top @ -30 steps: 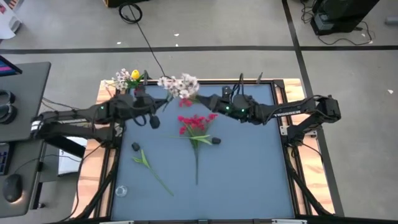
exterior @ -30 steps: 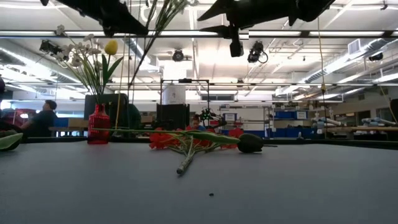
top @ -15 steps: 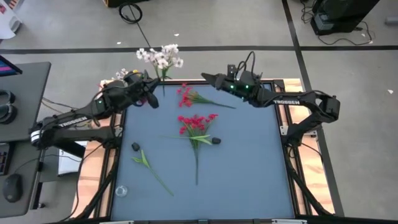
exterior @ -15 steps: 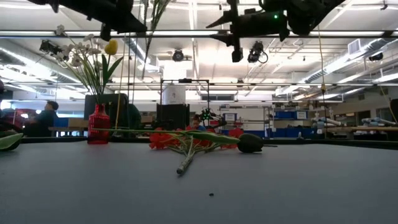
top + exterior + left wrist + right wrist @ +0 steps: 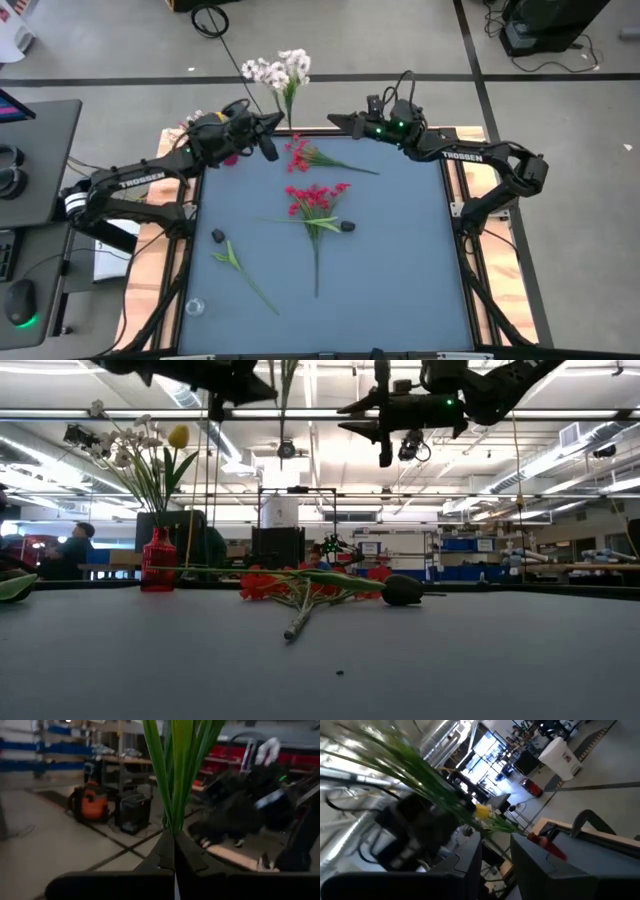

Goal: Sort flowers into vase by color
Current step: Put the white flowers into the red vase

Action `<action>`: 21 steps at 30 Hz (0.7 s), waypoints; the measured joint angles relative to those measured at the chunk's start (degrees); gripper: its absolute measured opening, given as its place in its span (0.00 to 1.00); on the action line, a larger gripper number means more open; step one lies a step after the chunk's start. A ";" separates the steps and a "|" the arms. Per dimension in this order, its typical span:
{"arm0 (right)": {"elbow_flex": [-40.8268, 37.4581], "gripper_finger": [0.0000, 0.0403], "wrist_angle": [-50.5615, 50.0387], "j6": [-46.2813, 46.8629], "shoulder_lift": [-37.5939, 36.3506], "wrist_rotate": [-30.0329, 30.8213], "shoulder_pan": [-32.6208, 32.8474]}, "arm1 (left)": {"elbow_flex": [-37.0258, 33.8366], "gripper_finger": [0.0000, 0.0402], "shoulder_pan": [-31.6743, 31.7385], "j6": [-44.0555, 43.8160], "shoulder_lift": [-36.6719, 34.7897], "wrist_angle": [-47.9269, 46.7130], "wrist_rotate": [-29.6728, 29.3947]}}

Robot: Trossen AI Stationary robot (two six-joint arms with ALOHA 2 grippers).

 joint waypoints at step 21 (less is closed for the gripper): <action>0.02 0.28 -3.71 -4.75 0.02 1.07 -0.28 | 9.94 0.00 27.81 -2.75 1.59 -6.81 16.71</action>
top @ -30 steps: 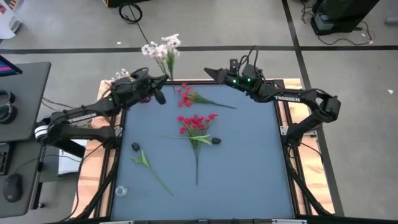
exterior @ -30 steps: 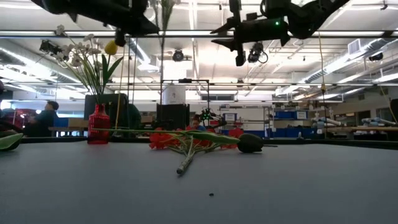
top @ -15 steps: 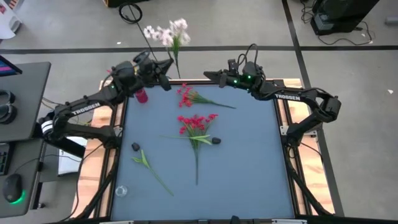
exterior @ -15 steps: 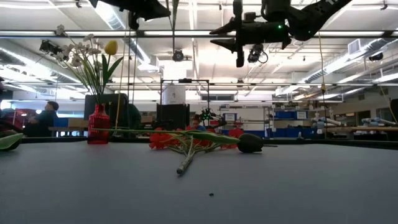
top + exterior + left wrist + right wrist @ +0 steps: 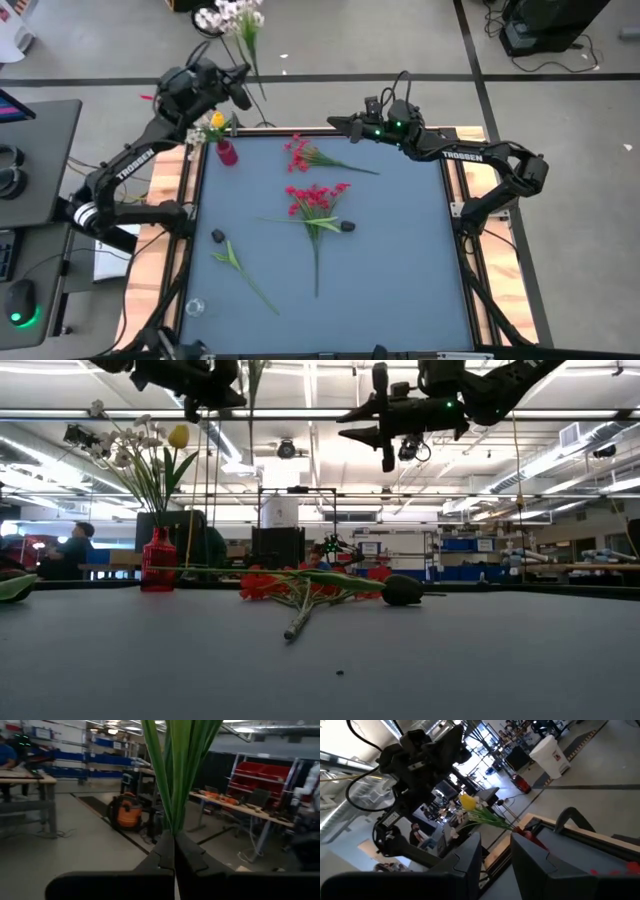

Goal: Sort flowers into vase by color
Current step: Put the white flowers into the red vase

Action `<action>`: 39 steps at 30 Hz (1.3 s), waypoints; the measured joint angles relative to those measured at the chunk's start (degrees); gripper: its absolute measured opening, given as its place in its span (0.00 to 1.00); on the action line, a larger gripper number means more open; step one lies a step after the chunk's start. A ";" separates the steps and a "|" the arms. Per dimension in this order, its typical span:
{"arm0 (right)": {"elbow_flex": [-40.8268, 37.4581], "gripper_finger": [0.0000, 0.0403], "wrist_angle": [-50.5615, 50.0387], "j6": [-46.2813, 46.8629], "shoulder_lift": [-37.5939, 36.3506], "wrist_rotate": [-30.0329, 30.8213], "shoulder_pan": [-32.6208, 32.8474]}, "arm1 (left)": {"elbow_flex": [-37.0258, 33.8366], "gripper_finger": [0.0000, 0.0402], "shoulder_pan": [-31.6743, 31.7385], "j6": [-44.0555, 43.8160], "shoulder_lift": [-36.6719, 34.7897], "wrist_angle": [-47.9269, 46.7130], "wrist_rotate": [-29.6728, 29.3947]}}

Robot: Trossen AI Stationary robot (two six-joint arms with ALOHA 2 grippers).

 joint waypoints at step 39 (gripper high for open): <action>0.00 0.28 -9.03 -2.42 0.02 3.50 -1.56 | -10.80 0.00 23.07 5.15 -0.13 -9.27 1.95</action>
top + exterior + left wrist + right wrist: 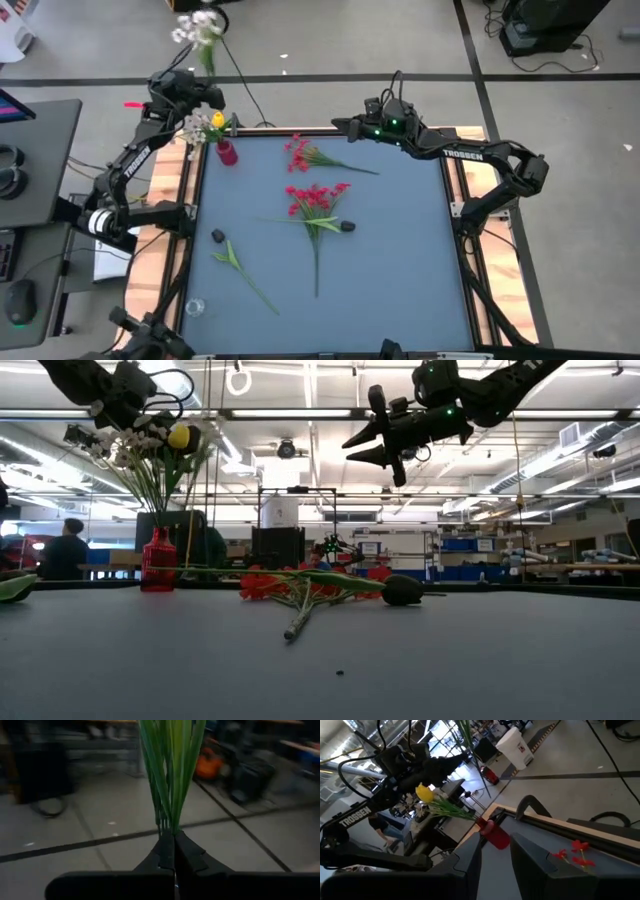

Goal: Sort flowers into vase by color
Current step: Put the white flowers into the red vase

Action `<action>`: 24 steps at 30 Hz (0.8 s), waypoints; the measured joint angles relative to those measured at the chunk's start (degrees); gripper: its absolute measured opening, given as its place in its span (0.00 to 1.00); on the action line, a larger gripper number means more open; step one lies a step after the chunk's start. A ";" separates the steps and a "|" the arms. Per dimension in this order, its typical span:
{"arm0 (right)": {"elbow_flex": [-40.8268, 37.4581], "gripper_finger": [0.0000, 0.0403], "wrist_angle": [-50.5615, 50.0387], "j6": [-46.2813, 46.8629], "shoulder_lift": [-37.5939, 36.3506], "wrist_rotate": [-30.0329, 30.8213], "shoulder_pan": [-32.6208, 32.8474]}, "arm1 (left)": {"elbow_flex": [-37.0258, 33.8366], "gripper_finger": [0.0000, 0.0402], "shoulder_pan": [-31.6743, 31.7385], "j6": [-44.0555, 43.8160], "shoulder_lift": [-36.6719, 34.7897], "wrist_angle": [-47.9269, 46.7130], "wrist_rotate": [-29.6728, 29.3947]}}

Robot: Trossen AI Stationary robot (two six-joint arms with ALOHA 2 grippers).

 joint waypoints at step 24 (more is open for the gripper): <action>0.00 0.28 -0.06 -1.62 0.00 -2.32 -1.05 | 0.35 0.00 -1.95 -10.76 -1.19 12.49 32.97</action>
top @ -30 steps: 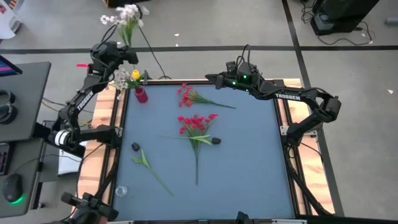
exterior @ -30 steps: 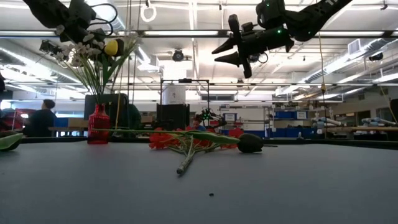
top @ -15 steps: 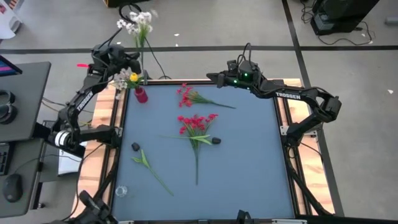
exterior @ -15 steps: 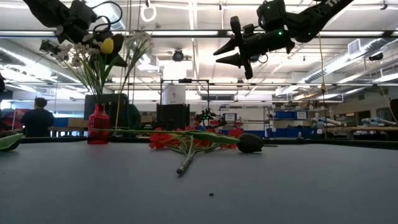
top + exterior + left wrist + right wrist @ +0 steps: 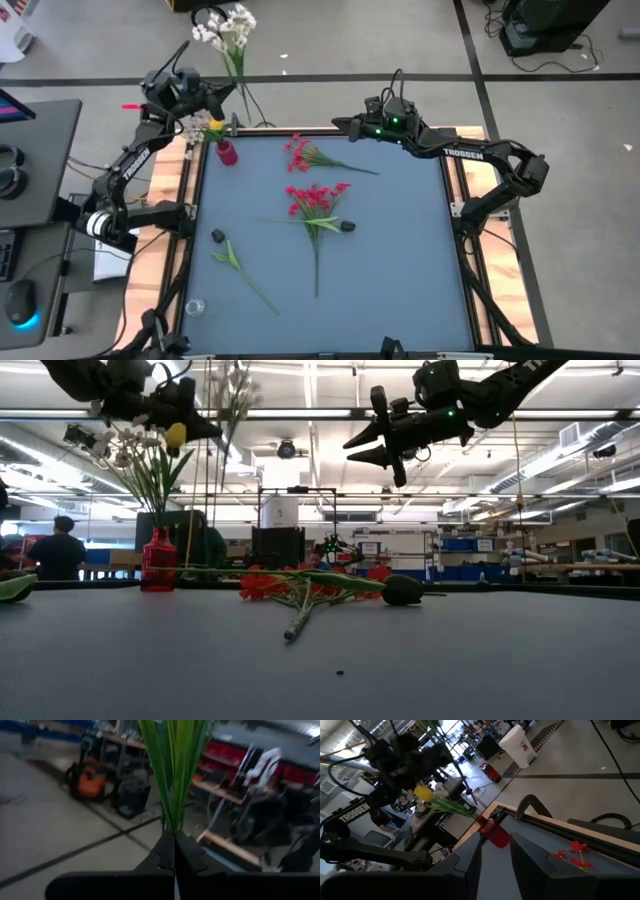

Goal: Sort flowers into vase by color
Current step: Put the white flowers into the red vase

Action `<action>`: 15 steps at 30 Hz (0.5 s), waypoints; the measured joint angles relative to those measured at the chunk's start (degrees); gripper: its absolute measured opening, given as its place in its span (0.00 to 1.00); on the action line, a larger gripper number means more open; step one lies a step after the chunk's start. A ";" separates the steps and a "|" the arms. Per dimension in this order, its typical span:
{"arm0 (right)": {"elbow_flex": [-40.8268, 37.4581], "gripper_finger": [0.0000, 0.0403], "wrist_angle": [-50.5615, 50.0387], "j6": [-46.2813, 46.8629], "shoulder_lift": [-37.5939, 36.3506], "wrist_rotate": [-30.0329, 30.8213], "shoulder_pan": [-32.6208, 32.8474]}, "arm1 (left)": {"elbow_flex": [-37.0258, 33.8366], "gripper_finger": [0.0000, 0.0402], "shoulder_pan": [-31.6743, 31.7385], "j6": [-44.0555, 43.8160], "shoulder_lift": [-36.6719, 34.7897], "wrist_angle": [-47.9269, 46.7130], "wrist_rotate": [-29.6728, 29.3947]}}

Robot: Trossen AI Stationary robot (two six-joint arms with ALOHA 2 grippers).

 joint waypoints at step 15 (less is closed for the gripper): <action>0.00 0.28 3.22 -2.40 0.00 0.68 -0.48 | 10.03 0.00 -20.64 21.94 -0.07 -14.82 -4.79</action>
